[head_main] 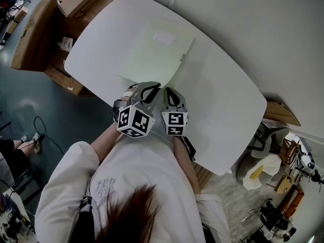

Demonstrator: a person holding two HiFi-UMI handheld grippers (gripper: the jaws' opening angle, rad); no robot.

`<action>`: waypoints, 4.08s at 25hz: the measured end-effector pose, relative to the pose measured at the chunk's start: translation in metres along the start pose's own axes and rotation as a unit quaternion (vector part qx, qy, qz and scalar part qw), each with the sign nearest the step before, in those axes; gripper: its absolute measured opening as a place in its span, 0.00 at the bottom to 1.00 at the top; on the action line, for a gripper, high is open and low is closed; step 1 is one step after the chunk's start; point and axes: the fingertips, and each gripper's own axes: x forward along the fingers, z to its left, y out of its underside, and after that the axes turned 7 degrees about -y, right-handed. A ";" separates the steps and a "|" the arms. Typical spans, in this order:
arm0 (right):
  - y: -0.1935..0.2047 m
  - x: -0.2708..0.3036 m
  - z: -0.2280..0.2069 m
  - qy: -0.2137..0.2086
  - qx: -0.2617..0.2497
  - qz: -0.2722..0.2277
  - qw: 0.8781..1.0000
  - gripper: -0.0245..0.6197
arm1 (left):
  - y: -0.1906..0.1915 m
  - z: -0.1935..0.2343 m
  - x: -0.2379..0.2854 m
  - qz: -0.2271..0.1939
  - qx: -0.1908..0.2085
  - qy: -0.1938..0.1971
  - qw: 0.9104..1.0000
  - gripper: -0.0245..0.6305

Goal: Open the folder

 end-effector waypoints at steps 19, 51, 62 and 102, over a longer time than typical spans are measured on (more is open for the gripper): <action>0.000 -0.001 -0.001 0.006 0.004 -0.004 1.000 0.05 | -0.008 0.012 -0.007 -0.012 -0.024 -0.014 1.000 0.07; 0.001 0.003 0.001 0.062 0.045 0.039 0.996 0.05 | -0.005 0.025 -0.015 -0.044 -0.082 0.030 0.995 0.07; 0.000 0.005 -0.003 0.110 0.056 0.046 0.991 0.05 | -0.005 0.033 -0.019 -0.078 -0.114 0.067 0.988 0.07; -0.002 0.006 -0.002 0.131 0.044 0.074 0.988 0.05 | -0.009 0.116 -0.064 -0.136 -0.253 -0.022 0.958 0.07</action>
